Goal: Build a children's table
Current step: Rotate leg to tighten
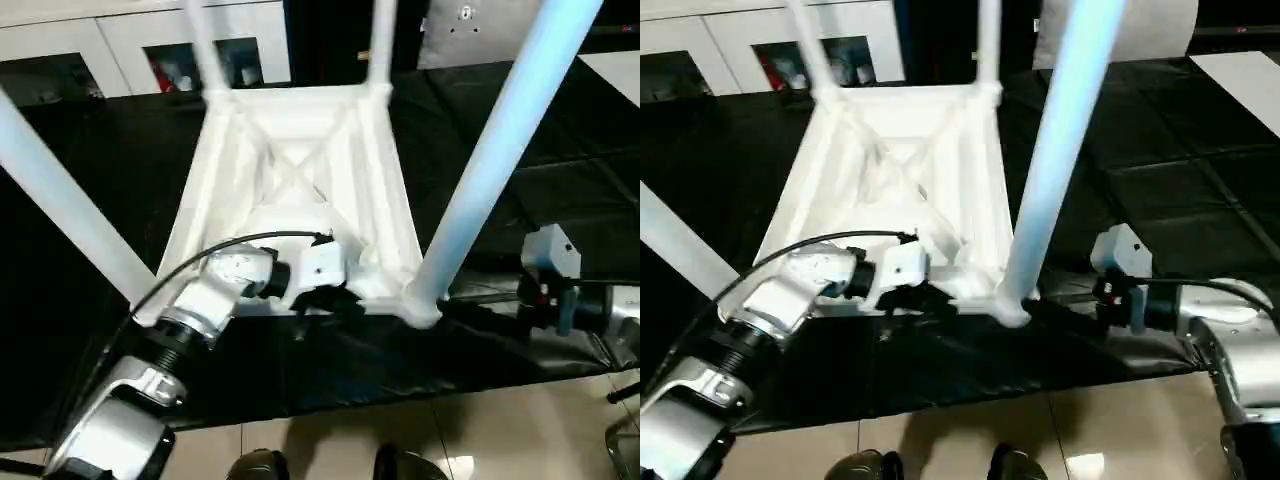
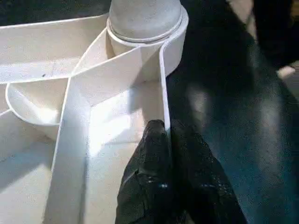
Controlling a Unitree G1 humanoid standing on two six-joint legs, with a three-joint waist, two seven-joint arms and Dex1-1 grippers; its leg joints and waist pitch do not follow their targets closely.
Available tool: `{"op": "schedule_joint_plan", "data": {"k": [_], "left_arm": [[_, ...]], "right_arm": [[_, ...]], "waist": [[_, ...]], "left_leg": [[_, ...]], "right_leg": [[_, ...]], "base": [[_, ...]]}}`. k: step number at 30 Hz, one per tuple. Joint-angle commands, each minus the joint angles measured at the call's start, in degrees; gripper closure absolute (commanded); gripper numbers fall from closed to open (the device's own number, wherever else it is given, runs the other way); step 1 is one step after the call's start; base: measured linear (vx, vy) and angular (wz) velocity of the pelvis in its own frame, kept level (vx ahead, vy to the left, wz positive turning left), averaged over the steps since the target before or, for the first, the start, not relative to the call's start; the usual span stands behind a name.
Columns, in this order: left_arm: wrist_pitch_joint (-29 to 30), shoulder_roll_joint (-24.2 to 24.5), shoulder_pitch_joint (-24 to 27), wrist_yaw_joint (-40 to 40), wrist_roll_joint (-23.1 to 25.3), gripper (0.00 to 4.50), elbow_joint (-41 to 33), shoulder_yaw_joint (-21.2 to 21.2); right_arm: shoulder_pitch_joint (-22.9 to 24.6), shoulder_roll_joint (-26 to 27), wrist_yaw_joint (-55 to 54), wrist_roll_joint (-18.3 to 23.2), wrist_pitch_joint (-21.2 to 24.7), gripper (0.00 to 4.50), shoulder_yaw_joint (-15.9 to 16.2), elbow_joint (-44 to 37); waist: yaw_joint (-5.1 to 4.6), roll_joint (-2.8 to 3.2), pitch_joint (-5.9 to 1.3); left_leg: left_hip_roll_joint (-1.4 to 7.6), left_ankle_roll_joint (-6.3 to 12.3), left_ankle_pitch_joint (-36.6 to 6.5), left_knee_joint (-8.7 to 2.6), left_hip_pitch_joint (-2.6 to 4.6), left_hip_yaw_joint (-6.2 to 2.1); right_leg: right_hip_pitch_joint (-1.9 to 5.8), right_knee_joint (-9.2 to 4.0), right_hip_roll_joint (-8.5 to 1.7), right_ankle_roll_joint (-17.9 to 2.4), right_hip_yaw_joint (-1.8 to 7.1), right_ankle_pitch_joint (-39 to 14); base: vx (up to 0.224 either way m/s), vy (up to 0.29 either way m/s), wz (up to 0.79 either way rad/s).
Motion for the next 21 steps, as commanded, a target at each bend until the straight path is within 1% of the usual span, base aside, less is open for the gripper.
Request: {"op": "schedule_joint_plan", "data": {"k": [1,4,5,6,9,11,12,13,15,16,19,21], "left_arm": [[-2.08,0.18,-0.24,-5.03,0.38,4.5,-0.32,-3.7],[-2.84,0.12,-0.51,-6.16,0.31,4.5,-0.05,-3.97],[-3.21,-0.09,-0.75,-6.38,0.19,4.5,0.27,-3.9],[-3.3,-0.23,-0.87,-6.49,0.08,4.5,0.37,-3.86],[-3.73,-0.6,-1.3,-6.84,-0.27,4.5,0.78,-3.81],[-4.09,-0.69,-1.46,-7.06,-0.33,4.5,1.11,-3.76],[-4.23,-0.72,-1.51,-7.17,-0.33,4.5,1.24,-3.72],[-4.26,-0.71,-1.53,-7.22,-0.34,4.5,1.3,-3.69],[-4.27,-0.7,-1.55,-7.27,-0.36,4.5,1.35,-3.66],[-4.32,-0.63,-1.59,-7.3,-0.39,4.5,1.47,-3.67],[-4.11,-0.47,-1.61,-7.44,-0.57,4.5,1.66,-3.57],[-3.8,-0.53,-1.6,-7.44,-0.81,4.5,1.78,-3.42]], "right_arm": [[-0.69,-0.78,3.03,1.21,0.72,0.93,1.59,0.18],[-1.09,-0.83,4.48,1.32,-0.76,1.31,2.81,0.88],[-1.39,-0.59,5.07,1.48,-0.98,1.36,3.36,1.32],[-1.53,-0.41,5.4,1.53,-1.0,1.4,3.71,1.45],[-2.25,0.47,6.37,1.68,-0.95,1.75,4.81,2.04],[-2.71,0.67,6.95,1.84,-0.88,1.84,5.35,2.54],[-2.9,0.71,7.22,1.91,-0.87,2.07,5.6,2.78],[-3.0,0.67,7.55,2.23,-0.5,2.07,5.84,2.89],[-3.07,0.63,7.83,2.54,-0.16,2.21,6.03,2.98],[-3.14,0.63,8.06,2.83,0.13,2.34,6.2,3.01],[-3.03,0.7,8.66,3.81,1.5,2.52,6.36,2.69],[-2.84,1.01,8.82,4.71,2.65,2.56,6.14,2.22]], "waist": [[0.09,-1.98,-4.54],[0.56,-1.97,-4.69],[0.67,-2.14,-4.59],[0.75,-2.08,-4.64],[0.79,-2.02,-4.64],[0.84,-2.12,-4.67],[0.8,-2.14,-4.64],[0.8,-2.17,-4.68],[0.85,-2.21,-4.71],[0.84,-2.32,-4.66],[0.91,-2.21,-4.64],[0.92,-2.21,-4.58]], "left_leg": [[3.96,10.35,-4.79,-3.55,0.12,-1.01],[4.12,10.34,-3.77,-3.46,0.28,-0.99],[4.16,10.48,-3.25,-3.46,0.19,-1.01],[4.15,10.57,-3.18,-3.45,0.18,-1.04],[4.14,10.69,-3.17,-3.4,0.08,-1.07],[4.01,10.53,-3.24,-3.39,0.1,-1.05],[4.03,10.44,-3.27,-3.43,0.04,-1.1],[4.0,10.42,-3.28,-3.4,0.05,-1.08],[4.03,10.35,-3.0,-3.39,0.04,-1.09],[4.0,10.43,-2.93,-3.37,0.03,-1.06],[4.07,10.89,-2.35,-3.35,0.05,-1.1],[4.08,10.84,-2.74,-3.4,0.08,-1.09]], "right_leg": [[3.79,-3.4,-4.34,-10.73,3.49,-19.62],[3.61,-3.23,-4.35,-10.91,3.53,-18.72],[3.57,-3.1,-4.34,-11.13,3.56,-17.88],[3.61,-3.05,-4.37,-11.26,3.52,-17.73],[3.66,-2.96,-4.34,-11.44,3.48,-17.4],[3.73,-3.07,-4.32,-11.32,3.41,-17.81],[3.76,-3.08,-4.29,-11.13,3.39,-18.11],[3.78,-3.1,-4.31,-11.05,3.4,-18.14],[3.82,-3.05,-4.36,-11.02,3.43,-17.99],[3.79,-3.04,-4.3,-11.04,3.43,-17.88],[3.75,-2.92,-4.25,-11.29,3.43,-17.16],[3.73,-3.03,-4.24,-11.29,3.4,-17.73]], "base": [[0.0,0.0,0.0],[0.0,0.0,0.0],[0.0,0.0,0.0],[0.0,0.0,0.0],[0.0,0.0,0.0],[0.0,0.0,0.0],[0.0,0.0,0.0],[0.0,0.0,0.0],[0.0,0.0,0.0],[0.0,0.0,0.0],[0.0,0.0,0.0],[0.0,0.0,0.0]]}}
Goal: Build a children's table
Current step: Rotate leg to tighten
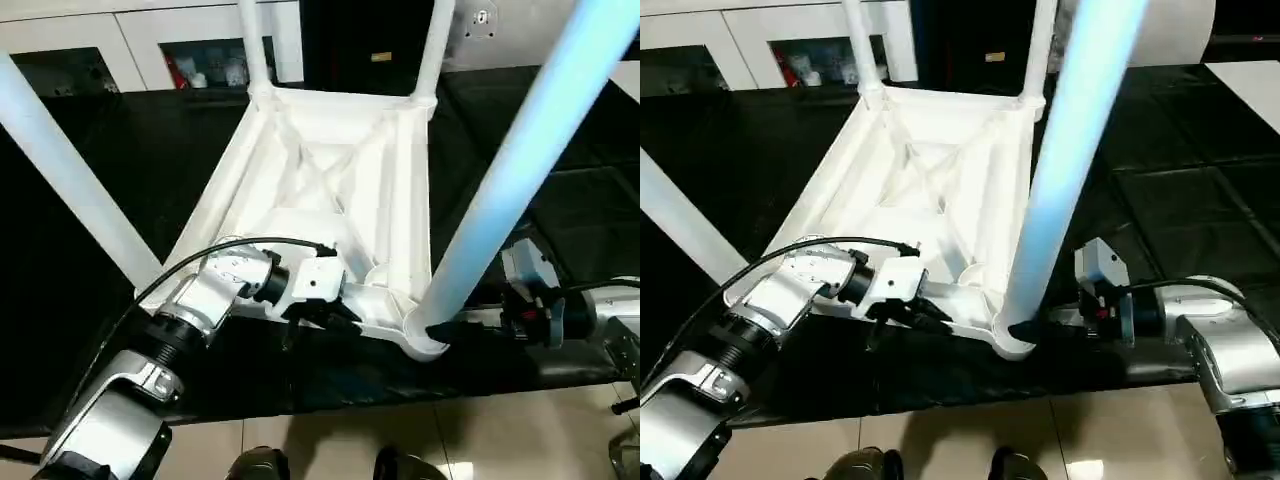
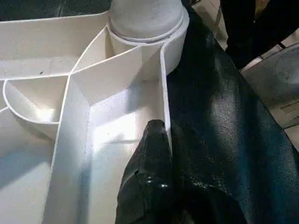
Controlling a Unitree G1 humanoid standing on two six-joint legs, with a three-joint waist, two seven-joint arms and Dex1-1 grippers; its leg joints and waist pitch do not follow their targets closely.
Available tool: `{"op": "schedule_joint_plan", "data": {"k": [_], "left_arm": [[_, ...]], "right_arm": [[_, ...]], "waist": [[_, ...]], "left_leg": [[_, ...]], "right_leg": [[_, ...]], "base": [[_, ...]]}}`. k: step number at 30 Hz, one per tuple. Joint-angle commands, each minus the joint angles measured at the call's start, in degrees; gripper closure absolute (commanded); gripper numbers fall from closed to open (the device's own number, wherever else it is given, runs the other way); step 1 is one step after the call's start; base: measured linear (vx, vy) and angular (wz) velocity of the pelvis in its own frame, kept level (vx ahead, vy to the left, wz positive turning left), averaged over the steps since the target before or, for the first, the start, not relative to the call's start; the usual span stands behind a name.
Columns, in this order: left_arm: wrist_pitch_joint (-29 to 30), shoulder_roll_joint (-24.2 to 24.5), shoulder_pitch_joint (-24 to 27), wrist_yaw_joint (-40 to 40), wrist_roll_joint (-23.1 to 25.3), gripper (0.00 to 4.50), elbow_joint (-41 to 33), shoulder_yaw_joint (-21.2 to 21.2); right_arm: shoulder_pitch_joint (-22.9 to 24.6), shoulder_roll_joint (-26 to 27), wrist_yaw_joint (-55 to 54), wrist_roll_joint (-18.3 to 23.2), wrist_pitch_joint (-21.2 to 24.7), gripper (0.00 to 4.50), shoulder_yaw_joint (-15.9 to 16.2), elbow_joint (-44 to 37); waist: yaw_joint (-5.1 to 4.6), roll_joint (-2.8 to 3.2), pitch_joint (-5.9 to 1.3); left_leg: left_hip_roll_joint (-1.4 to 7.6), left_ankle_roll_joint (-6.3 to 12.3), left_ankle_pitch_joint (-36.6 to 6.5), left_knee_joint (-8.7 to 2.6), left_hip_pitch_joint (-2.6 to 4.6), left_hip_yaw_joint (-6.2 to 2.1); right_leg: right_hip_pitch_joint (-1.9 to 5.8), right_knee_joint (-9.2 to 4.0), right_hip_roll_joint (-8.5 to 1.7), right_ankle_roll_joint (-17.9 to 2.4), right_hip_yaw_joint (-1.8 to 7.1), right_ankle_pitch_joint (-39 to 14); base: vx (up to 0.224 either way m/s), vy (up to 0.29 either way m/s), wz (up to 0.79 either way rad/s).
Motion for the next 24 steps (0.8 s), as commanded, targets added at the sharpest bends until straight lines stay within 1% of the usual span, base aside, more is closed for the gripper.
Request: {"op": "schedule_joint_plan", "data": {"k": [1,2,3,4,5,6,7,8,9,10,11,12,13,14,15,16,17,18,19,20,21,22,23,24], "left_arm": [[-0.23,-0.44,-0.46,-1.99,0.36,4.5,0.16,-1.7],[2.19,-0.8,-0.59,-0.63,0.5,4.5,0.3,-1.36],[3.16,-1.01,-0.67,0.21,0.71,4.5,0.35,-1.21],[4.91,-1.46,-0.69,1.58,0.81,4.5,0.24,-0.84],[5.9,-1.74,-0.69,2.35,0.81,4.5,0.15,-0.61],[7.92,-2.53,-0.74,4.05,0.75,4.5,-0.07,-0.12],[9.29,-3.07,-0.79,5.2,0.71,4.5,-0.22,0.2],[11.11,-3.95,-0.88,6.77,0.6,4.5,-0.4,0.64],[13.03,-5.32,-0.89,9.12,0.45,4.5,-0.66,1.26],[13.76,-5.87,-0.88,10.07,0.37,4.5,-0.77,1.51],[15.39,-7.88,-0.91,13.26,0.35,4.5,-0.74,2.12],[16.16,-8.92,-0.92,14.89,0.39,4.5,-0.74,2.36],[17.06,-10.48,-1.05,17.35,0.56,4.5,-0.39,2.72],[18.54,-12.75,-1.32,20.97,0.8,4.5,0.04,3.43],[19.08,-13.69,-1.52,22.65,0.88,4.5,0.35,3.84],[19.08,-13.69,-1.52,22.65,0.88,4.5,0.35,3.84],[20.56,-15.81,-2.19,26.41,1.12,4.5,1.25,4.76],[21.15,-17.2,-2.5,28.86,1.34,4.5,1.63,5.32],[21.3,-18.13,-2.62,30.44,1.5,4.5,1.79,5.64],[21.28,-18.91,-2.56,31.12,1.62,4.5,1.61,5.71],[21.3,-18.97,-2.4,30.73,1.78,4.5,1.29,5.46],[21.3,-18.97,-2.4,30.72,1.78,4.5,1.29,5.46],[20.82,-18.18,-1.71,29.2,2.52,4.5,0.24,4.79],[20.79,-18.13,-1.67,29.11,2.55,4.5,0.19,4.75]], "right_arm": [[0.05,0.58,1.61,2.52,1.73,2.57,0.18,-1.46],[0.72,1.59,-0.16,4.87,4.69,2.57,-0.56,-3.45],[0.96,1.99,-1.17,5.52,5.88,2.57,-0.77,-4.21],[1.26,2.75,-3.49,5.98,8.01,2.58,-0.96,-5.31],[1.4,3.2,-4.93,6.1,9.24,2.58,-1.04,-5.9],[1.35,4.57,-8.89,5.04,11.2,2.58,-1.07,-6.39],[1.3,5.52,-11.62,4.24,12.45,2.58,-1.08,-6.67],[1.12,7.02,-15.28,2.76,13.07,2.58,-1.1,-6.85],[0.82,9.38,-20.35,1.13,14.6,2.58,-1.35,-7.11],[0.69,10.37,-22.39,0.51,15.27,2.58,-1.47,-7.25],[0.26,13.69,-28.49,-1.17,17.63,2.58,-1.84,-7.82],[0.08,15.4,-31.49,-1.87,19.19,2.58,-2.07,-8.32],[-0.36,17.75,-35.34,-3.12,20.91,2.58,-2.3,-8.63],[-1.22,21.3,-41.56,-4.98,23.44,2.58,-3.03,-8.68],[-1.71,22.76,-44.2,-5.75,24.37,2.58,-3.55,-8.34],[-1.71,22.76,-44.2,-5.75,24.37,2.58,-3.55,-8.34],[-2.91,25.95,-49.87,-7.15,25.65,2.58,-4.81,-7.05],[-3.57,27.89,-53.1,-7.49,25.42,2.58,-5.65,-6.17],[-3.92,29.11,-54.91,-7.51,24.66,2.58,-6.17,-5.6],[-4.13,29.76,-55.75,-7.68,23.11,2.58,-6.05,-5.29],[-4.22,29.97,-56.34,-7.83,22.67,2.03,-6.21,-5.2],[-4.22,29.97,-56.34,-7.83,22.67,1.89,-6.21,-5.2],[-4.08,29.91,-56.12,-7.82,23.33,1.89,-6.58,-6.3],[-4.07,29.89,-56.08,-7.81,23.37,1.83,-6.58,-6.37]], "waist": [[-0.24,-1.93,-4.6],[-0.16,-1.55,-4.44],[-0.17,-1.71,-4.5],[-0.21,-1.78,-4.45],[-0.19,-1.5,-4.31],[-0.42,-1.63,-4.14],[-0.55,-1.6,-4.02],[-0.88,-1.64,-3.73],[-1.03,-1.62,-3.56],[-1.38,-1.58,-3.12],[-1.9,-1.68,-3.0],[-2.69,-1.76,-2.76],[-3.09,-1.78,-2.75],[-4.28,-1.58,-2.54],[-4.59,-1.49,-2.47],[-4.59,-1.49,-2.47],[-5.46,-1.35,-2.71],[-5.74,-0.87,-2.58],[-5.99,-0.98,-2.57],[-6.28,-0.94,-2.58],[-6.49,-0.89,-2.62],[-6.49,-0.89,-2.62],[-6.63,-0.94,-2.6],[-6.58,-0.9,-2.75]], "left_leg": [[4.02,10.71,-2.89,-3.46,0.13,-1.08],[4.01,10.45,-3.2,-3.54,0.14,-1.13],[4.06,10.25,-3.15,-3.55,0.14,-1.16],[4.07,10.1,-3.28,-3.61,0.15,-1.14],[4.01,9.6,-3.63,-3.71,0.15,-1.19],[3.88,8.67,-4.67,-3.88,0.15,-1.21],[3.86,8.01,-5.47,-3.97,0.16,-1.24],[3.62,6.51,-7.41,-4.16,0.32,-1.24],[3.49,5.65,-8.69,-4.21,0.44,-1.21],[3.12,4.3,-10.52,-4.35,0.61,-1.23],[2.87,3.21,-11.46,-4.4,0.6,-1.5],[2.76,2.32,-12.19,-4.52,0.33,-1.7],[2.63,2.02,-12.97,-4.52,0.32,-1.84],[2.47,1.75,-14.26,-4.51,0.29,-1.97],[2.44,1.51,-14.95,-4.49,0.38,-2.13],[2.44,1.51,-14.95,-4.49,0.38,-2.13],[2.46,1.77,-16.23,-4.42,0.75,-2.3],[2.47,2.08,-16.99,-4.53,0.93,-2.31],[2.49,2.09,-17.32,-4.56,1.0,-2.25],[2.69,2.37,-18.33,-4.77,1.0,-2.43],[2.92,2.86,-18.95,-4.98,1.03,-2.44],[2.92,2.86,-18.95,-4.98,1.03,-2.44],[2.99,3.29,-19.12,-5.24,0.86,-2.5],[3.06,3.56,-18.46,-5.27,0.79,-2.48]], "right_leg": [[3.77,-3.16,-4.26,-11.13,3.43,-18.02],[3.75,-3.24,-4.27,-11.01,3.42,-18.6],[3.8,-3.22,-4.23,-10.89,3.42,-18.6],[3.78,-3.3,-4.19,-10.81,3.46,-18.67],[3.78,-3.51,-4.2,-10.61,3.41,-19.34],[3.82,-3.7,-4.15,-10.06,3.31,-21.19],[3.77,-3.85,-4.16,-9.76,3.27,-22.58],[3.68,-4.51,-4.19,-8.52,3.15,-26.48],[3.59,-4.81,-4.19,-7.73,3.08,-28.9],[3.4,-5.51,-4.16,-6.15,2.92,-32.93],[3.52,-5.97,-4.21,-4.45,2.57,-35.95],[3.45,-6.23,-4.0,-3.23,2.32,-37.34],[3.54,-6.48,-4.04,-2.43,2.06,-38.62],[3.35,-6.93,-3.89,-1.43,1.72,-39.33],[3.33,-7.08,-3.88,-1.17,1.53,-39.9],[3.33,-7.08,-3.88,-1.17,1.53,-39.9],[3.37,-7.6,-4.14,-0.5,1.27,-39.76],[3.07,-7.79,-3.95,-0.68,1.13,-39.0],[3.0,-7.89,-3.99,-0.83,1.18,-38.53],[3.26,-7.9,-4.02,-1.01,0.92,-37.67],[3.27,-7.9,-3.98,-1.03,1.08,-36.27],[3.27,-7.9,-3.98,-1.03,1.08,-36.27],[3.28,-7.52,-4.08,-1.77,1.51,-34.55],[3.31,-7.23,-4.26,-2.51,1.88,-33.37]], "base": [[0.0,0.0,0.0],[0.0,0.0,0.0],[0.0,0.0,0.0],[0.0,0.0,0.0],[0.0,0.0,0.0],[0.0,0.0,0.0],[0.0,0.0,0.0],[0.0,0.0,0.0],[0.0,0.0,0.0],[0.0,0.0,0.0],[0.0,0.0,0.0],[0.0,0.0,0.0],[0.0,0.0,0.0],[0.0,0.0,0.0],[0.0,0.0,0.0],[0.0,0.0,0.0],[0.0,0.0,0.0],[0.0,0.0,0.0],[0.0,0.0,0.0],[0.0,0.0,0.0],[0.0,0.0,0.0],[0.0,0.0,0.0],[0.0,0.0,0.0],[0.0,0.0,0.0]]}}
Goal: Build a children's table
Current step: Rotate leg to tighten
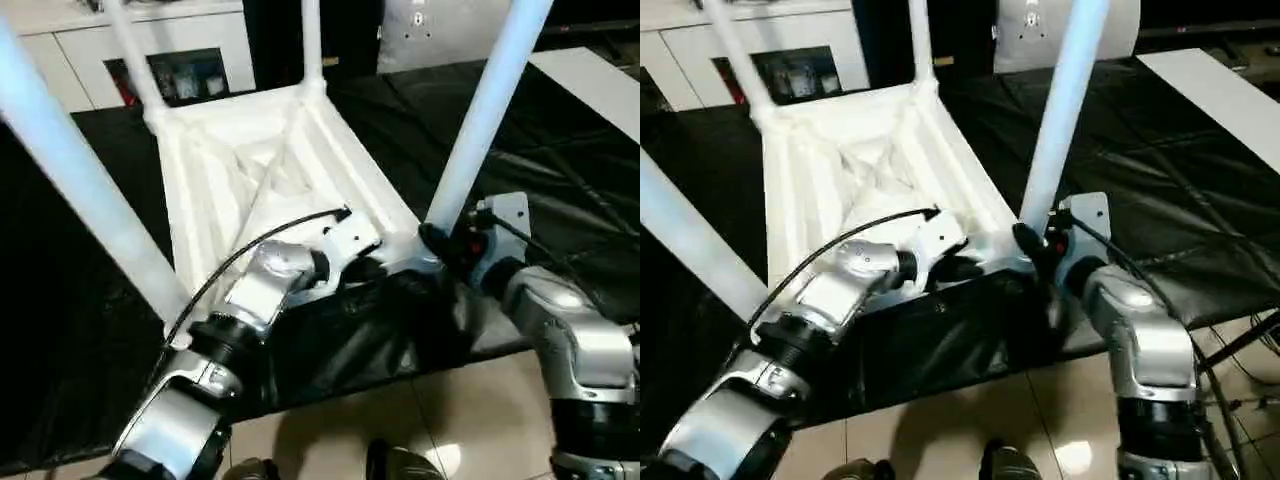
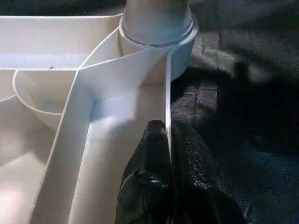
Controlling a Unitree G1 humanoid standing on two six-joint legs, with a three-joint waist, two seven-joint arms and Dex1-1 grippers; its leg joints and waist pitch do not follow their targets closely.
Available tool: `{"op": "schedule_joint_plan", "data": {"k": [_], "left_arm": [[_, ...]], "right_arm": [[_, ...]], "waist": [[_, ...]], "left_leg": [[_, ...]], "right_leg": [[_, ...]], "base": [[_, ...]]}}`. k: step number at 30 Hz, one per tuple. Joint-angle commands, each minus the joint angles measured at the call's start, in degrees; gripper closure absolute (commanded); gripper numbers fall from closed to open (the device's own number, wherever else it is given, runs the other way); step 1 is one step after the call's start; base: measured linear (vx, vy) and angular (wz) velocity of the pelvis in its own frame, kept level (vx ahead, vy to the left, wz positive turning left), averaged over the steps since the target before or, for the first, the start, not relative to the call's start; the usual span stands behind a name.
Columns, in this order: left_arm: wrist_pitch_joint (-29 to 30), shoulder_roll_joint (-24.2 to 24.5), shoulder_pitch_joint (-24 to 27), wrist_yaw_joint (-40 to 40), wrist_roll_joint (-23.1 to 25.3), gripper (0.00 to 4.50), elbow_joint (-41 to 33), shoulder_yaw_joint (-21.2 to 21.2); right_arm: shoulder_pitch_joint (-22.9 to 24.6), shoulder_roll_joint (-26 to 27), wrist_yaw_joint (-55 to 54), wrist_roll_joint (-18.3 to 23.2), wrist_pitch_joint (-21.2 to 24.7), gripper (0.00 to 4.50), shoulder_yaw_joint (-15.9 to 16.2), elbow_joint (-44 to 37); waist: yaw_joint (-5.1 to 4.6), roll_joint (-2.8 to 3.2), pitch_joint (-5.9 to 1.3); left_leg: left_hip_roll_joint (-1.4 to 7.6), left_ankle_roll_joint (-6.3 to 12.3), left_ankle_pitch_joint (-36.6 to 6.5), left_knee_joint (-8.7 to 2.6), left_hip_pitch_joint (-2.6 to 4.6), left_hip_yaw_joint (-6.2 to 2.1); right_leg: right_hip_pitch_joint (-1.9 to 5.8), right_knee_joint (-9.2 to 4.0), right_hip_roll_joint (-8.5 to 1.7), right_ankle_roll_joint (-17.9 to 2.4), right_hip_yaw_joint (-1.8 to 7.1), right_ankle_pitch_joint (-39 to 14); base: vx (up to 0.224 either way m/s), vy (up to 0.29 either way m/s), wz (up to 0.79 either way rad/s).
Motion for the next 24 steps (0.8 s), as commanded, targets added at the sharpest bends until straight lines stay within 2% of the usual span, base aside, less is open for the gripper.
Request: {"op": "schedule_joint_plan", "data": {"k": [1,2,3,6,7,8,9,10,11,12,14,15,16,17,18,19,20,21,22,24], "left_arm": [[-2.13,-2.87,0.71,-2.99,-1.9,4.5,-2.25,-2.63],[-2.47,-2.35,0.91,-3.34,-1.78,4.5,-2.5,-2.77],[-2.83,-1.74,1.13,-3.88,-1.71,4.5,-2.63,-2.86],[-3.86,-0.67,1.49,-4.58,-1.56,4.5,-2.76,-3.15],[-4.9,0.33,1.78,-5.64,-1.48,4.5,-2.76,-3.28],[-7.08,1.59,2.13,-7.24,-1.31,4.5,-2.71,-3.62],[-9.02,2.91,2.51,-9.05,-1.15,4.5,-2.72,-4.06],[-14.0,5.5,3.31,-13.51,-1.76,4.5,-2.88,-4.76],[-15.04,6.06,3.55,-14.56,-2.03,4.5,-2.98,-4.86],[-15.99,6.8,3.71,-16.07,-2.35,4.5,-3.12,-5.06],[-17.37,8.09,4.01,-18.76,-2.9,4.5,-3.46,-5.48],[-18.92,9.84,4.81,-23.09,-4.52,4.5,-4.21,-5.57],[-19.03,10.01,4.97,-23.73,-4.86,4.5,-4.39,-5.53],[-19.14,10.23,5.13,-24.5,-5.42,4.5,-4.5,-5.21],[-19.73,10.28,5.2,-25.28,-6.1,4.5,-4.25,-4.77],[-20.19,10.35,5.35,-25.55,-6.4,4.5,-4.03,-4.49],[-21.2,10.8,5.06,-23.75,-5.09,4.5,-2.95,-4.64],[-22.72,11.4,4.63,-19.79,-2.27,4.5,-1.23,-5.1],[-23.14,11.56,4.49,-18.52,-1.41,4.5,-0.63,-5.17],[-21.0,11.32,4.53,-14.75,-0.1,4.5,-0.01,-4.5]], "right_arm": [[0.44,1.32,1.67,0.94,2.3,1.83,3.82,0.49],[0.74,0.93,1.96,0.47,2.53,1.53,3.98,-0.19],[1.19,0.37,2.55,0.18,2.2,1.45,4.16,-0.8],[1.94,-0.2,2.48,-0.18,2.68,1.26,4.12,-2.18],[2.84,-1.61,3.01,-0.15,3.03,1.26,4.37,-3.64],[3.94,-2.97,3.34,0.33,3.37,1.01,4.13,-5.34],[5.17,-4.46,4.09,0.75,3.34,0.98,3.95,-7.17],[8.98,-7.57,6.62,2.84,4.66,0.98,2.44,-12.44],[10.15,-8.44,7.25,3.01,4.7,0.79,2.23,-13.86],[11.77,-9.24,8.11,3.63,5.02,0.79,1.61,-15.53],[14.75,-10.47,9.66,4.76,5.54,0.58,0.45,-18.39],[20.44,-12.1,11.37,4.69,4.02,0.54,-2.09,-21.73],[21.13,-12.14,11.5,4.67,3.64,0.41,-2.48,-22.05],[22.61,-11.76,11.41,4.67,2.7,0.28,-3.74,-22.72],[23.9,-11.12,11.01,4.8,1.6,0.19,-4.97,-23.38],[25.09,-10.62,10.84,4.83,0.29,0.15,-5.8,-23.95],[26.28,-9.98,10.37,5.77,0.2,0.08,-6.58,-25.08],[27.67,-9.33,9.5,6.47,-0.02,0.03,-7.02,-26.39],[28.1,-9.2,9.21,6.67,-0.18,0.03,-7.07,-26.83],[28.69,-8.93,8.84,7.01,-1.01,0.03,-6.81,-27.47]], "waist": [[0.31,-1.09,-2.94],[0.39,-1.13,-2.95],[0.61,-0.92,-2.98],[1.25,-1.17,-3.36],[1.44,-1.24,-3.3],[1.88,-1.14,-3.49],[2.24,-1.17,-3.81],[2.59,-0.65,-4.17],[2.62,-1.14,-4.1],[3.25,-0.81,-4.5],[3.95,-0.87,-4.85],[4.54,-0.72,-5.06],[4.81,-1.07,-5.25],[5.1,-0.91,-5.1],[4.89,-1.26,-5.35],[4.82,-1.23,-5.44],[4.87,-1.01,-5.29],[4.76,-1.05,-5.26],[4.8,-0.98,-5.24],[4.69,-0.92,-4.95]], "left_leg": [[3.36,4.53,-17.18,-5.0,0.42,-2.19],[3.38,4.79,-16.26,-5.0,0.25,-2.13],[3.48,5.18,-14.76,-5.04,0.01,-2.04],[3.43,6.52,-10.81,-4.86,0.02,-1.6],[3.42,6.78,-9.87,-4.87,-0.14,-1.59],[3.41,7.38,-8.32,-4.72,-0.07,-1.44],[3.44,8.05,-6.66,-4.54,-0.11,-1.4],[3.42,9.16,-4.27,-4.29,-0.08,-1.42],[3.4,10.19,-3.68,-4.19,-0.22,-1.25],[3.33,11.32,-1.82,-3.92,-0.35,-1.19],[3.28,12.31,0.33,-3.69,-0.25,-1.1],[3.32,13.04,2.14,-3.39,-0.63,-1.08],[3.34,13.05,2.07,-3.28,-0.42,-0.88],[3.47,12.73,1.67,-3.45,-0.72,-1.05],[3.51,12.42,1.58,-3.47,-0.65,-1.07],[3.54,11.66,0.7,-3.51,-0.43,-1.08],[3.55,10.77,-0.75,-3.58,-0.32,-1.02],[3.47,9.63,-2.17,-3.78,-0.32,-1.1],[3.55,9.0,-3.11,-3.84,-0.1,-1.06],[3.58,7.04,-6.2,-4.19,0.05,-1.09]], "right_leg": [[2.25,-4.64,-4.31,-3.69,2.56,-31.46],[2.33,-4.47,-4.38,-4.21,2.72,-30.4],[2.43,-4.13,-4.34,-4.98,2.95,-28.29],[2.58,-3.43,-4.4,-6.97,3.4,-24.29],[2.75,-3.34,-4.37,-7.03,3.41,-23.71],[2.81,-3.19,-4.41,-7.21,3.55,-22.55],[2.95,-2.77,-4.4,-7.61,3.65,-20.0],[2.99,-2.26,-4.23,-8.5,3.72,-15.92],[3.09,-2.23,-4.04,-8.46,3.83,-14.51],[3.31,-1.6,-4.23,-9.3,3.86,-11.97],[3.27,-1.12,-4.28,-10.0,3.89,-9.47],[3.23,-0.89,-4.19,-9.95,3.82,-7.96],[3.17,-0.82,-4.09,-9.83,3.89,-8.09],[3.3,-0.6,-4.27,-10.07,3.78,-9.03],[3.4,-0.53,-4.06,-9.99,3.62,-9.59],[3.24,-0.71,-4.01,-9.72,3.47,-11.61],[3.03,-1.21,-4.02,-8.96,3.44,-14.69],[3.15,-1.51,-3.88,-8.05,3.36,-17.41],[3.04,-1.74,-3.83,-7.51,3.36,-18.77],[3.02,-2.31,-3.87,-6.02,3.28,-23.29]], "base": [[0.0,0.0,0.0],[0.0,0.0,0.0],[0.0,0.0,0.0],[0.0,0.0,0.0],[0.0,0.0,0.0],[0.0,0.0,0.0],[0.0,0.0,0.0],[0.061,-0.047,0.05],[0.068,-0.05,0.03],[0.068,-0.05,0.03],[0.028,-0.026,0.01],[0.0,0.0,0.0],[0.0,0.0,0.0],[0.0,0.0,0.0],[0.0,0.0,0.0],[0.0,0.0,0.0],[0.0,0.0,0.0],[0.0,0.0,0.0],[0.0,0.0,0.0],[0.0,0.0,0.0]]}}
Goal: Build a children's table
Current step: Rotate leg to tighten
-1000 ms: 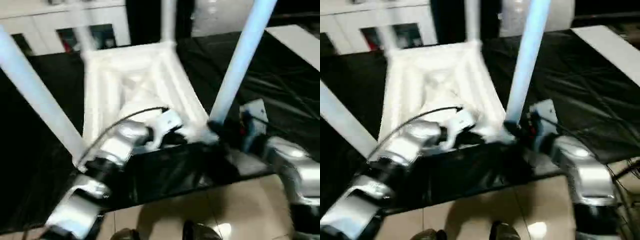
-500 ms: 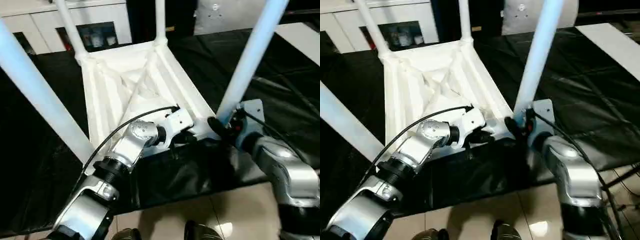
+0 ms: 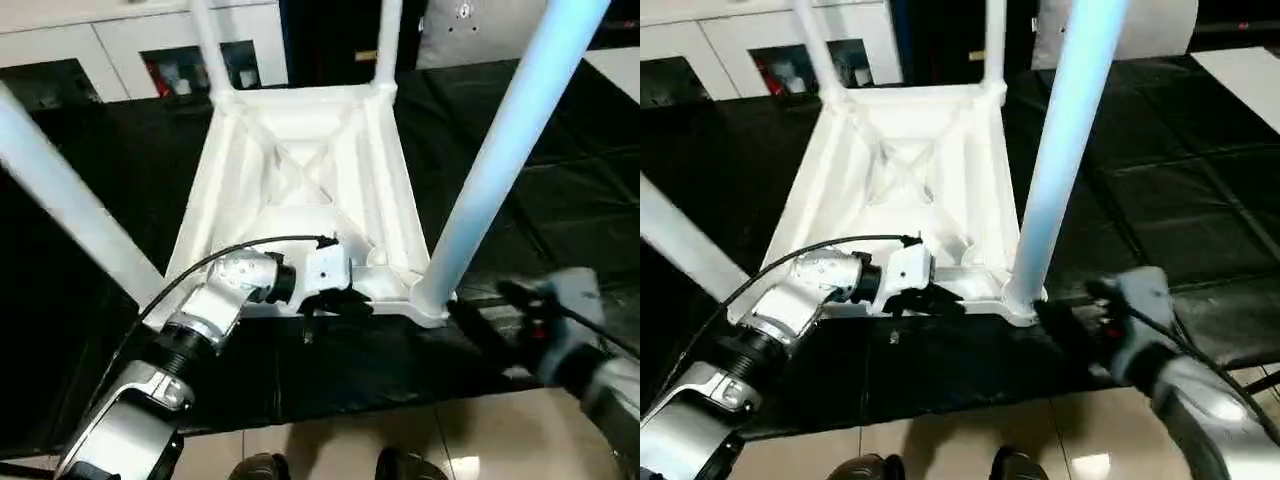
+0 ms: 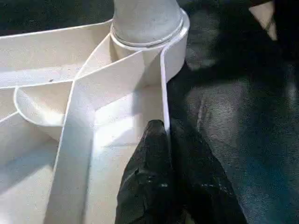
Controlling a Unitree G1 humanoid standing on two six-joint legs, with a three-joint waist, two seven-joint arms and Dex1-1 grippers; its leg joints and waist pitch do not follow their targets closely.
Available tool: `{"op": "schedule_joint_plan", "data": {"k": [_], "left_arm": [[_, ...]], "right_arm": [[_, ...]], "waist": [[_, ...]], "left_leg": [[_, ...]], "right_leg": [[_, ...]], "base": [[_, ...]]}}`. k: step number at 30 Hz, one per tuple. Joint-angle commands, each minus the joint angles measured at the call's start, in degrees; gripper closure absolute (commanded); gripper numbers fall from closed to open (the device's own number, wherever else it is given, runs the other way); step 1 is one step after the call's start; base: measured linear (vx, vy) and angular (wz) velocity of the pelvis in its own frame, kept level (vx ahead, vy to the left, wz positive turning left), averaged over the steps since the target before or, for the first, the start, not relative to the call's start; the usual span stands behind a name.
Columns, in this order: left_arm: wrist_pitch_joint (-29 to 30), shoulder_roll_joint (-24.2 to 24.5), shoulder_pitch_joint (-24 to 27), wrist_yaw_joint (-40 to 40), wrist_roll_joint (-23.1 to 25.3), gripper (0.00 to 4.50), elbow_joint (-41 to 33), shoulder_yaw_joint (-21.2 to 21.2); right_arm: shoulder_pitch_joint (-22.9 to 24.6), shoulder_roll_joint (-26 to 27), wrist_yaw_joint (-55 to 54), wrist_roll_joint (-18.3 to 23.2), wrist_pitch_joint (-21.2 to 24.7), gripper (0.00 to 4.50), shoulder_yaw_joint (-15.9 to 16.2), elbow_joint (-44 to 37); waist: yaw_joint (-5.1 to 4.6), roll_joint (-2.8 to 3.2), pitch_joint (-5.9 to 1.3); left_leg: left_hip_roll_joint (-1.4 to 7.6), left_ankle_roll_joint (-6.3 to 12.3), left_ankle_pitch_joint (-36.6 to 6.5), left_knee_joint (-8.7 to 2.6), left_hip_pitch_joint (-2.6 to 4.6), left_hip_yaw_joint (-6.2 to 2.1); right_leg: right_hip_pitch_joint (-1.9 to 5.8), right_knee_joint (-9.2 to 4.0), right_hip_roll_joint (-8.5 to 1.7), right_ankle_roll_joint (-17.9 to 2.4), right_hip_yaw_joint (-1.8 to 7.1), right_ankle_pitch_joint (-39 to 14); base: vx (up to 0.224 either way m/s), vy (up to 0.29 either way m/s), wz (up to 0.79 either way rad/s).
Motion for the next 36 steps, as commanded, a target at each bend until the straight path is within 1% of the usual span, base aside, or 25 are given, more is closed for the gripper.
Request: {"op": "schedule_joint_plan", "data": {"k": [1,2,3,4,5,7,8,9,10,11,12,13,14,15,17,18,19,20,21,22,23,26,27,31,36], "left_arm": [[2.56,-0.73,0.42,4.92,1.18,4.5,1.37,0.74],[4.98,-1.92,0.99,7.04,0.04,4.5,0.37,2.27],[5.86,-2.53,1.29,8.16,-0.49,4.5,-0.15,3.01],[6.91,-3.72,1.87,10.19,-1.18,4.5,-1.13,4.07],[7.07,-4.23,2.03,10.95,-1.39,4.07,-1.42,4.41],[7.2,-5.06,2.19,12.07,-1.74,3.97,-1.73,4.9],[7.03,-5.53,2.3,12.77,-2.24,3.9,-1.91,5.31],[7.13,-6.11,2.65,14.02,-3.23,3.76,-2.71,6.25],[7.34,-6.3,2.87,14.64,-3.64,3.76,-3.24,6.74],[7.49,-6.39,3.04,14.78,-3.97,3.62,-3.63,7.0],[8.36,-6.8,3.76,15.58,-4.85,3.62,-5.34,7.88],[9.44,-7.4,4.8,16.72,-5.85,3.56,-7.67,8.93],[10.95,-8.3,6.37,18.09,-7.28,3.45,-10.79,10.24],[13.03,-10.14,10.16,22.45,-8.51,3.32,-17.28,12.51],[15.45,-11.57,13.07,25.58,-9.38,3.21,-21.9,14.12],[15.72,-11.77,13.47,26.09,-9.53,3.18,-22.53,14.4],[17.74,-12.99,16.65,29.8,-10.49,3.12,-27.43,16.24],[18.31,-13.22,17.58,30.79,-10.69,3.0,-28.87,16.69],[19.67,-13.51,19.65,32.73,-10.83,2.88,-32.06,17.56],[20.56,-12.87,22.05,33.72,-9.72,2.81,-35.46,17.86],[21.01,-12.75,22.75,34.08,-9.44,2.76,-36.46,18.04],[23.52,-12.36,26.07,36.57,-7.93,2.76,-41.1,19.16],[23.83,-12.55,27.15,37.83,-7.57,2.76,-42.27,19.63],[26.1,-13.77,29.04,43.45,-7.76,2.76,-45.14,20.94],[28.22,-13.82,28.51,44.5,-7.74,2.76,-45.99,20.17]], "right_arm": [[0.44,0.36,-1.03,0.62,-1.32,0.03,-0.05,-1.61],[0.23,0.48,-2.09,-0.08,-0.56,0.03,0.42,-1.7],[0.11,0.45,-2.83,-0.83,-0.3,0.03,0.79,-1.8],[-0.27,0.68,-2.82,-0.39,0.95,0.03,1.34,-2.0],[-0.37,0.63,-2.1,0.11,0.98,0.0,1.62,-2.15],[-0.49,0.41,-0.34,1.2,0.54,0.0,2.09,-2.43],[-0.41,0.4,0.17,1.39,-0.76,0.0,2.43,-2.81],[-0.56,0.53,0.3,1.35,-2.37,0.0,3.05,-3.41],[-0.68,0.61,0.14,1.3,-2.82,0.0,3.39,-3.67],[-0.77,0.7,0.06,1.35,-2.94,0.0,3.53,-3.76],[-1.29,1.24,-0.62,1.62,-2.87,0.0,3.78,-3.94],[-1.94,2.14,-1.66,2.32,-2.02,0.0,3.81,-4.0],[-2.39,2.68,-2.04,2.89,-1.25,0.0,4.33,-4.14],[-2.9,3.12,-2.72,2.68,0.12,0.0,6.24,-4.33],[-3.4,3.91,-4.43,1.18,0.13,0.0,7.08,-3.68],[-3.52,4.28,-4.69,1.27,0.14,0.0,6.92,-3.58],[-4.15,5.95,-5.75,1.98,0.03,0.0,6.36,-3.16],[-4.28,6.15,-5.82,2.27,0.03,0.0,6.39,-3.13],[-4.49,6.42,-5.8,2.78,0.06,0.0,6.63,-3.11],[-4.46,6.5,-5.86,2.87,0.11,0.0,7.3,-3.45],[-4.43,6.5,-5.86,2.84,0.16,0.0,7.59,-3.62],[-4.58,7.02,-6.72,2.23,-0.44,0.0,8.8,-4.17],[-4.8,8.21,-8.01,1.96,-1.48,0.0,8.7,-3.98],[-5.43,9.12,-10.34,-0.61,-2.42,0.0,10.77,-2.91],[-5.89,9.33,-11.27,-0.97,-2.61,0.0,11.62,-2.23]], "waist": [[-0.13,-1.95,-4.04],[-0.28,-2.22,-3.77],[-0.24,-1.98,-3.64],[-0.44,-2.32,-3.7],[-0.57,-2.33,-3.85],[-1.17,-2.28,-4.08],[-1.5,-2.41,-4.37],[-1.53,-1.89,-4.52],[-1.62,-1.87,-4.61],[-1.72,-2.05,-4.68],[-1.6,-2.23,-4.79],[-1.59,-2.24,-4.88],[-1.49,-2.34,-4.91],[-1.47,-2.35,-4.96],[-1.32,-2.37,-4.85],[-1.35,-2.43,-4.76],[-1.14,-2.77,-4.76],[-1.18,-2.75,-4.91],[-1.2,-2.84,-4.62],[-1.42,-2.83,-4.39],[-1.44,-2.81,-4.49],[-1.64,-2.76,-3.94],[-1.88,-2.72,-3.67],[-2.21,-2.59,-3.25],[-2.66,-2.52,-3.17]], "left_leg": [[3.23,5.18,-9.28,-3.52,0.09,-1.06],[2.78,3.88,-11.33,-3.42,0.52,-0.92],[2.56,3.02,-11.81,-3.31,1.02,-1.0],[2.57,2.89,-11.95,-3.3,1.0,-1.02],[2.58,2.83,-11.82,-3.41,0.54,-1.36],[2.68,3.25,-11.94,-3.52,0.14,-1.57],[2.78,3.81,-11.28,-3.44,-0.08,-1.64],[3.07,4.18,-11.3,-3.37,0.21,-1.61],[3.24,4.22,-11.2,-3.36,0.22,-1.66],[3.51,4.51,-11.2,-3.55,0.08,-1.7],[3.6,4.72,-11.24,-3.52,0.26,-1.62],[3.67,4.71,-10.87,-3.5,0.15,-1.62],[3.82,4.94,-9.99,-3.43,0.09,-1.48],[3.91,5.07,-9.12,-3.39,-0.15,-1.51],[3.96,5.28,-8.44,-3.17,-0.01,-1.19],[3.74,5.45,-8.56,-3.18,-0.24,-1.11],[3.49,5.23,-9.22,-3.11,0.04,-1.02],[3.7,5.12,-8.6,-3.17,-0.28,-1.25],[3.76,5.31,-8.46,-3.24,-0.6,-1.28],[3.64,5.38,-8.85,-3.3,-0.58,-1.24],[3.65,5.3,-8.92,-3.26,-0.45,-1.25],[3.56,4.75,-10.24,-3.46,-0.52,-1.28],[3.3,4.17,-11.85,-3.48,-0.33,-1.23],[3.27,2.58,-14.87,-3.77,-0.18,-1.65],[3.23,2.46,-16.87,-3.92,-0.12,-1.87]], "right_leg": [[3.7,-5.42,-4.08,-4.43,2.96,-27.73],[3.45,-6.27,-4.13,-2.43,2.68,-33.33],[3.28,-6.9,-4.23,-0.98,2.47,-36.84],[3.3,-7.1,-4.11,-0.47,2.36,-37.5],[3.73,-7.03,-4.13,0.59,2.12,-37.32],[4.02,-7.01,-4.14,1.62,1.91,-35.8],[4.16,-6.82,-4.26,1.24,1.95,-33.52],[3.71,-6.78,-4.28,0.16,2.18,-31.86],[3.69,-6.59,-4.28,-0.6,2.33,-30.44],[3.68,-6.13,-4.06,-2.02,2.53,-27.42],[3.65,-5.8,-4.16,-3.29,2.74,-25.56],[3.83,-5.39,-4.29,-4.19,2.85,-24.44],[3.9,-5.05,-4.47,-6.01,3.06,-22.66],[4.07,-4.7,-4.45,-7.13,3.07,-21.61],[3.76,-4.74,-4.41,-8.0,3.29,-21.47],[3.74,-4.94,-4.26,-7.63,3.21,-22.49],[3.52,-5.16,-4.12,-6.06,3.19,-24.87],[3.84,-4.74,-4.21,-6.25,3.2,-23.69],[3.8,-4.77,-4.06,-5.8,3.13,-23.33],[3.59,-4.99,-3.85,-5.19,3.11,-24.33],[3.58,-4.96,-3.83,-4.9,3.13,-24.62],[3.36,-5.28,-3.6,-3.5,3.07,-26.81],[3.08,-5.86,-3.54,-2.27,2.94,-29.81],[2.91,-6.49,-3.36,-0.05,2.6,-32.89],[2.82,-6.63,-3.36,0.61,2.62,-32.03]], "base": [[-0.05,0.014,-0.02],[-0.054,0.018,0.0],[-0.054,0.018,0.0],[-0.052,0.025,-0.01],[0.0,0.0,0.0],[0.0,0.0,0.0],[0.0,0.0,0.0],[0.0,0.0,0.0],[0.0,0.0,0.0],[0.0,0.0,0.0],[0.0,0.0,0.0],[0.0,0.0,0.0],[0.0,0.0,0.0],[0.0,0.0,0.0],[0.0,0.0,0.0],[0.0,0.0,0.0],[0.0,0.0,0.0],[0.0,0.0,0.0],[0.0,0.0,0.0],[0.0,0.0,0.0],[0.0,0.0,0.0],[0.0,0.0,0.0],[0.0,0.0,0.0],[0.0,0.0,0.0],[0.0,0.0,0.0]]}}
